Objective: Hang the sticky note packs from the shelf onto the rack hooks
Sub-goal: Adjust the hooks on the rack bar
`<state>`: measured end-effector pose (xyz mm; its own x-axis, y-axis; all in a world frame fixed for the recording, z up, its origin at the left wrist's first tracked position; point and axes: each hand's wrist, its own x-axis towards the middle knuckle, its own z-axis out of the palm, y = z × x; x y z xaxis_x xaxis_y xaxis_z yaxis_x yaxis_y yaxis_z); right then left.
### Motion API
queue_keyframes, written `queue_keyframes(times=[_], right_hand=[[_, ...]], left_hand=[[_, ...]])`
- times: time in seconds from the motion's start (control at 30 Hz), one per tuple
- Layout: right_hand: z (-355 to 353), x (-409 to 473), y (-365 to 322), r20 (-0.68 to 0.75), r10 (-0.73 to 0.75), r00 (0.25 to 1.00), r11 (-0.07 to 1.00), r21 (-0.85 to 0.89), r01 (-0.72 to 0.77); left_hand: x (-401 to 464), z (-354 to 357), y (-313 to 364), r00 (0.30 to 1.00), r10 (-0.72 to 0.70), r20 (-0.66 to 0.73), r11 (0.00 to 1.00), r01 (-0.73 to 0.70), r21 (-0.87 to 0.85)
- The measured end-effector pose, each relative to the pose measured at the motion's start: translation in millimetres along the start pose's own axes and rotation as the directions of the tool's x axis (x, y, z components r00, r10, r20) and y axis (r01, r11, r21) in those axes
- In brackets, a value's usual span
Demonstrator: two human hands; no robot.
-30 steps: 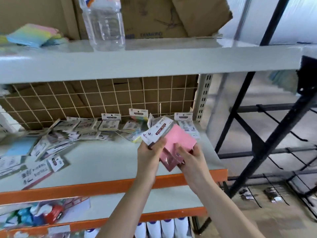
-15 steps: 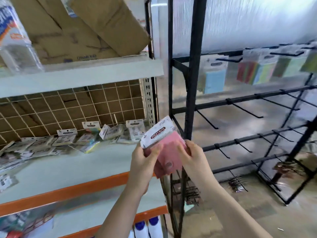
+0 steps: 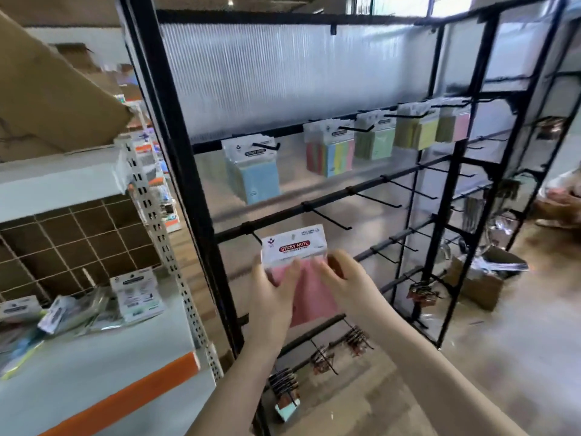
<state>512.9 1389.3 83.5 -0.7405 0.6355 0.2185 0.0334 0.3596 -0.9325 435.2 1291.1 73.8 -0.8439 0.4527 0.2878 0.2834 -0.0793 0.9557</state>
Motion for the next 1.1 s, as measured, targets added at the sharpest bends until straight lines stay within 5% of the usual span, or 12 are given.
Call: queue_keyframes(times=[0.13,0.4,0.67,1.1], right_hand=[[-41.6,36.1,-3.0,-0.118,0.040,0.992,0.994,0.111,-0.027],[-94.0,107.0,23.7,-0.248,0.006,0.969,0.989,0.145,0.031],[-146.6,179.4,35.0,-0.369,-0.080,0.926,0.988,0.095,0.123],[-222.0,230.8,66.7,-0.560,-0.170,0.811,0.977,0.011,0.212]], left_hand=[[23.2,44.1,0.5,0.990,0.013,0.140,0.997,-0.023,0.072],[88.3,125.9,-11.6,0.935,0.082,0.344,0.991,-0.040,-0.127],[159.9,210.7,-8.0,0.955,-0.113,0.274,0.956,0.180,-0.233],[204.9,318.1,11.4,0.912,-0.047,0.408,0.925,0.194,-0.327]])
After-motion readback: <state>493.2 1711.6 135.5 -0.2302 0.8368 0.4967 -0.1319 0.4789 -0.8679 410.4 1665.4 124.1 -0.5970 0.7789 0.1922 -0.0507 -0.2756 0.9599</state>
